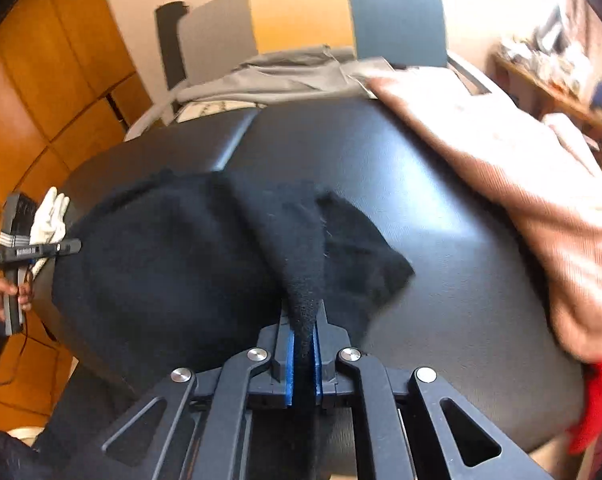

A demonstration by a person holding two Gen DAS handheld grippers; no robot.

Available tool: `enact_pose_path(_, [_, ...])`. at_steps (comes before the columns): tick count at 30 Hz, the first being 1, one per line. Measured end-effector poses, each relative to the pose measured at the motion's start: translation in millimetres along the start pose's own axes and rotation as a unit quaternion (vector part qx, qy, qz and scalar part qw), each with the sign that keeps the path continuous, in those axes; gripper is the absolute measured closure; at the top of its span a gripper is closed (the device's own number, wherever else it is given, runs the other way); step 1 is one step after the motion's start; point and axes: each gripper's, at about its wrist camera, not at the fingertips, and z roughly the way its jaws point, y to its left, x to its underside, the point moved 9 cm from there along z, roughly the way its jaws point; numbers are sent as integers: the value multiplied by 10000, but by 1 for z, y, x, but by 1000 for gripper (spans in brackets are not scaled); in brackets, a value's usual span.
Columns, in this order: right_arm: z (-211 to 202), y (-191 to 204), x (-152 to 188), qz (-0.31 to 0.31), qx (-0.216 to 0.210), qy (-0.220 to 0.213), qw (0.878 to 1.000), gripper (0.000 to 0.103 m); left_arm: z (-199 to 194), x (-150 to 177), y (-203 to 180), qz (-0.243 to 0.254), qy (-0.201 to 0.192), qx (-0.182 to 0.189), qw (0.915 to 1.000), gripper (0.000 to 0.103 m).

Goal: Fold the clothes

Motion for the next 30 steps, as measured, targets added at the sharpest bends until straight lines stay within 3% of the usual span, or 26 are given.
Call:
enact_pose_path(2, [15, -7, 19, 159, -12, 159, 9997, 96, -2, 10, 3, 293, -194, -545, 9979, 72])
enact_pose_path(7, [27, -15, 30, 527, -178, 43, 9984, 95, -23, 14, -18, 510, -563, -325, 9966, 72])
enact_pose_path(11, [27, -18, 28, 684, -480, -63, 9965, 88, -24, 14, -23, 276, -456, 120, 9985, 70])
enact_pose_path(13, [23, -20, 28, 837, -689, -92, 9941, 84, -30, 15, -30, 275, -410, 334, 9982, 75])
enact_pose_path(16, [20, -13, 29, 761, -646, -122, 9949, 85, -36, 14, -44, 224, -324, 620, 9973, 97])
enact_pose_path(18, [14, -7, 30, 586, -513, -76, 9969, 96, -38, 13, -52, 124, -264, 775, 9966, 100])
enact_pose_path(22, [-5, -1, 40, 318, -257, 4, 9992, 96, -46, 26, -53, -221, -121, 1045, 9942, 100])
enact_pose_path(25, [-2, -12, 59, 468, -238, 171, 9985, 95, -27, 57, -25, -458, 273, 526, 9972, 100])
enact_pose_path(28, [11, -23, 74, 711, -438, 290, 9961, 89, -20, 67, -14, -668, 233, 597, 9957, 97])
enact_pose_path(30, [3, -24, 69, 721, -561, 199, 9956, 78, -30, 59, -15, -517, 90, 415, 9978, 82])
